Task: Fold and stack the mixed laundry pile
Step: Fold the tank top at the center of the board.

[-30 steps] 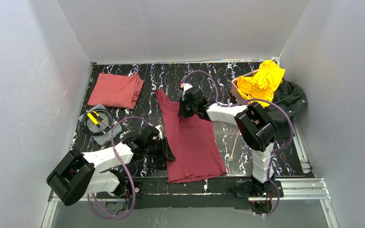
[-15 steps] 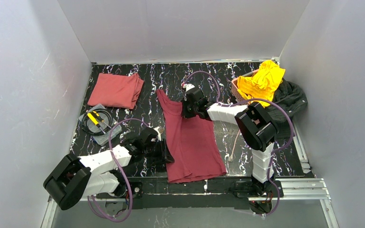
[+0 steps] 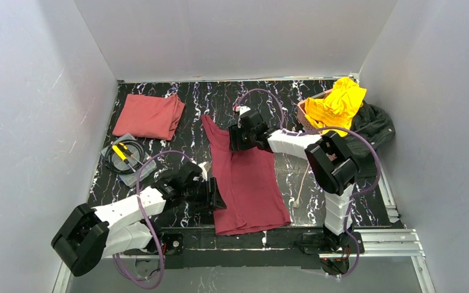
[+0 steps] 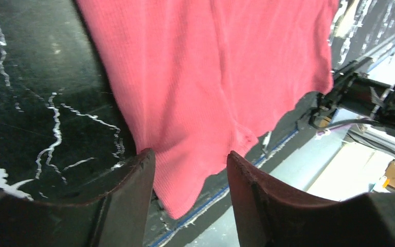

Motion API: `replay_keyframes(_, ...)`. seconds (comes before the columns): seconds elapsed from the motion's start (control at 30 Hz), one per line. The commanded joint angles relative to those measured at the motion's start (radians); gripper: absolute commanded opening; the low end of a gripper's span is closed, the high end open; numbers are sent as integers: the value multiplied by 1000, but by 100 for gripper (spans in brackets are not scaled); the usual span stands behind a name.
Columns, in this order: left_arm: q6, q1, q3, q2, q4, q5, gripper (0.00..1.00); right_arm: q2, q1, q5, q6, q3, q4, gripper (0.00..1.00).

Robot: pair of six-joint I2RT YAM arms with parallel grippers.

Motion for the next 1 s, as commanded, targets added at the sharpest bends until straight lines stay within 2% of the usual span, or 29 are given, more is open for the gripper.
replay_keyframes(0.0, 70, -10, 91, -50, -74, 78, 54, -158, -12, -13, -61, 56, -114, 69)
replay_keyframes(0.1, 94, -24, 143, -54, -73, 97, 56, -275, -17, 58, -62, 26, -236, 78)
replay_keyframes(0.2, 96, -27, 193, -35, -76, 58, 56, -427, -22, 149, -4, -58, -358, 85)
replay_keyframes(0.33, 88, -29, 296, 55, -76, -16, 56, -666, -32, 229, 103, -233, -507, 87)
replay_keyframes(0.43, 88, -31, 396, 158, -79, -60, 54, -839, -33, 223, 177, -346, -605, 87)
replay_keyframes(0.53, 88, -33, 512, 264, -85, -99, 53, -992, -33, 200, 251, -444, -730, 84)
replay_keyframes(0.67, 104, -53, 689, 451, -125, -129, 52, -1120, -31, 94, 349, -573, -822, 71)
replay_keyframes(0.83, 110, -82, 874, 640, -158, -138, 51, -1220, -31, -39, 419, -710, -811, 62)
replay_keyframes(0.97, 111, -101, 993, 766, -187, -138, 51, -1216, -29, -100, 438, -783, -755, 58)
